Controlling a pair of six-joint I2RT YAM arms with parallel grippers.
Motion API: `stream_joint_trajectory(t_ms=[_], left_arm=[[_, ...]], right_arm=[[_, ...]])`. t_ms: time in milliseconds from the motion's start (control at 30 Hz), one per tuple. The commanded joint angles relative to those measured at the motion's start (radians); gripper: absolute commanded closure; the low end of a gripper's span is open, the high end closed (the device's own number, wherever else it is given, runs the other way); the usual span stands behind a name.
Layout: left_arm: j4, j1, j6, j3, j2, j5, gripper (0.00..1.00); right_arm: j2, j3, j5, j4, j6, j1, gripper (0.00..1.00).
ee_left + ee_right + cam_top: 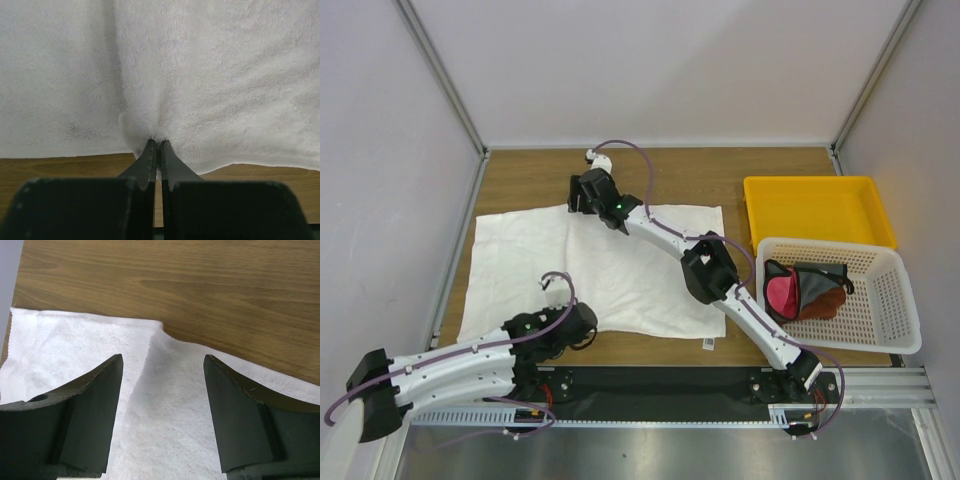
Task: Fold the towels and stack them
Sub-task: Fold the towel
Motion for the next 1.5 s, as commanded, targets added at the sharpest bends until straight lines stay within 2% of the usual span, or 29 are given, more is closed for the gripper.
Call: stream_joint_trajectory(t_ms=[0,200,267,300,333,400,433,500,667,767,1000,1133,1267,1400,1467], left_arm=[[-0.004,-0.009,-0.033,-0.021,-0.034,0.018,1.00],[-0.027,-0.009,-0.047,-0.029,-0.077,0.018,1.00],[-0.027,-0.009,-0.050,-0.035,-0.087,0.022,1.00],[-0.027,-0.009,-0.053,-0.038,-0.089,0.025,1.00],[-0.027,-0.009,-0.053,-0.038,-0.086,0.025,1.00],[-0.035,-0.009,-0.061,-0.037,-0.084,0.027,1.00],[-0.038,-0.009,-0.064,-0.035,-0.083,0.025,1.00],[-0.052,-0.009,-0.071,-0.029,-0.086,0.022,1.00],[-0.089,-0.009,-0.070,-0.006,-0.112,0.012,1.00],[-0.131,-0.009,-0.039,0.066,-0.117,-0.017,1.00],[-0.305,-0.009,0.035,0.405,-0.048,-0.146,1.00],[-0.374,-0.009,0.088,0.543,-0.069,-0.206,1.00],[-0.385,-0.009,0.237,0.676,-0.095,-0.263,1.00],[-0.438,-0.009,0.323,0.869,-0.104,-0.364,1.00],[-0.437,-0.009,0.378,0.923,-0.123,-0.370,1.00]], right_arm=[[0.053,0.068,0.071,0.048,0.008,0.011,0.30],[0.080,0.074,0.082,0.065,0.002,0.012,0.38],[0.085,0.079,0.081,0.073,0.007,0.011,0.46],[0.086,0.078,0.081,0.074,0.008,0.011,0.51],[0.085,0.078,0.081,0.076,0.008,0.012,0.62],[0.083,0.081,0.079,0.081,0.010,0.012,0.76],[0.074,0.081,0.079,0.082,0.010,0.011,0.89],[0.063,0.078,0.079,0.094,0.010,0.008,1.00],[-0.007,0.070,0.074,0.097,-0.013,-0.005,1.00],[-0.048,0.050,0.065,0.104,-0.032,-0.009,1.00],[-0.211,0.061,0.048,0.082,-0.115,-0.015,1.00],[-0.298,0.071,0.048,0.070,-0.161,-0.023,1.00],[-0.364,0.093,0.036,0.076,-0.181,-0.025,1.00],[-0.412,0.119,0.022,0.107,-0.187,-0.023,1.00],[-0.430,0.136,0.024,0.117,-0.197,-0.023,1.00]])
